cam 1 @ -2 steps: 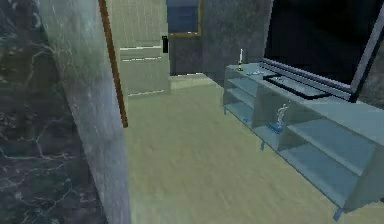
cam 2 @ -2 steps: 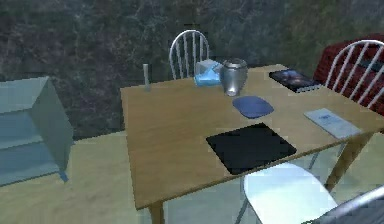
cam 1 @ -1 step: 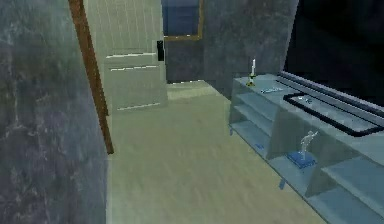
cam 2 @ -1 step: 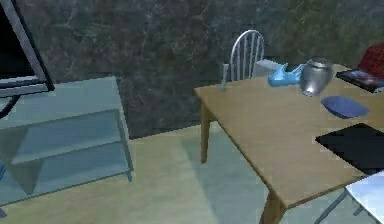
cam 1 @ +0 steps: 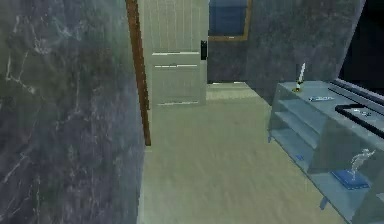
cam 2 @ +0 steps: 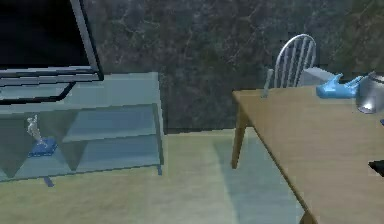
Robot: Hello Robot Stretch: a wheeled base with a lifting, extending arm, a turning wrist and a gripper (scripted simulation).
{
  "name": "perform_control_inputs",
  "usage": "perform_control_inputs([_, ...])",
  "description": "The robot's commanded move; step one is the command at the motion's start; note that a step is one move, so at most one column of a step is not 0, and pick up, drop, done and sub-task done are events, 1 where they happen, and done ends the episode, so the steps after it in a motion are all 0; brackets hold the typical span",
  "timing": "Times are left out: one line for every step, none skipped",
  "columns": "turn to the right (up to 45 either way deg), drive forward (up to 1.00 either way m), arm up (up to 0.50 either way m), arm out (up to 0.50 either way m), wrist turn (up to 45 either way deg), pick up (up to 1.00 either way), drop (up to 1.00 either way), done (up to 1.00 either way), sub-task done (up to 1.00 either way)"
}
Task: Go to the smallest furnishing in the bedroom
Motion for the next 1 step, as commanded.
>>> perform_control_inputs([0.0,1.0,0.0,0.0,0.0,0.0,0.0,0.0,0.0])
